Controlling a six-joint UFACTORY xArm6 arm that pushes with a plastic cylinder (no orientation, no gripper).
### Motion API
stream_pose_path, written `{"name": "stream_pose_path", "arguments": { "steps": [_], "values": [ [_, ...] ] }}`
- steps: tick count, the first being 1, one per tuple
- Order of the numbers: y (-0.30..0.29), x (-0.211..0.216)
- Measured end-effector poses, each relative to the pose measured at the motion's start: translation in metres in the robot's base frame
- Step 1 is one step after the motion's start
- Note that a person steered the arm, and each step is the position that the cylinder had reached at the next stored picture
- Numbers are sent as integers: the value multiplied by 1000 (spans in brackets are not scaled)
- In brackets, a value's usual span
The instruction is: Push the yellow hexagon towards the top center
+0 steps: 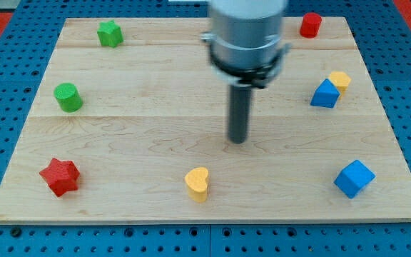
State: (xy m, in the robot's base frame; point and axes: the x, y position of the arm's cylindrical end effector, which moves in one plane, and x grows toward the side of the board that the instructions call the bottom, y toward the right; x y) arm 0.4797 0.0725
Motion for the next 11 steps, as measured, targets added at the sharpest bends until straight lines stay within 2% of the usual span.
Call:
{"name": "stream_pose_path", "arguments": {
  "steps": [2,3,4,6,9,11],
  "values": [
    [151,-9],
    [183,-22],
    [196,-58],
    [179,-83],
    [86,-167],
    [90,-130]
  ]
}}
